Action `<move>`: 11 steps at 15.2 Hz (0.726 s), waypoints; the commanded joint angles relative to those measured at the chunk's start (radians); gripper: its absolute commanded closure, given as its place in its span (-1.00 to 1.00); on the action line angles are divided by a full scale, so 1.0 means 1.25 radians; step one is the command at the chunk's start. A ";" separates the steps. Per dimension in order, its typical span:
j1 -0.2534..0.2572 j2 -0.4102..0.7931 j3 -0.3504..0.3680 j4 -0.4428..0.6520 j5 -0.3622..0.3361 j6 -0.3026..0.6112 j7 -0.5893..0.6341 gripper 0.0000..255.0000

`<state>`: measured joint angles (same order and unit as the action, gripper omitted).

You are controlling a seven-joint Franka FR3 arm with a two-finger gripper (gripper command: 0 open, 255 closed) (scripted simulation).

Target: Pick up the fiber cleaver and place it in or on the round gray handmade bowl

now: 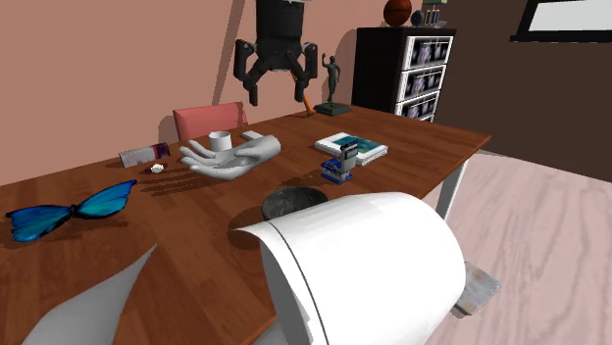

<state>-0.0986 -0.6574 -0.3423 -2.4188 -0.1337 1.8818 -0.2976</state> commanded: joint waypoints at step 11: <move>0.026 0.288 -0.229 0.093 0.060 0.228 -0.239 -1.00</move>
<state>-0.0724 -0.3392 -0.5974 -2.3221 -0.0798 2.1438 -0.5576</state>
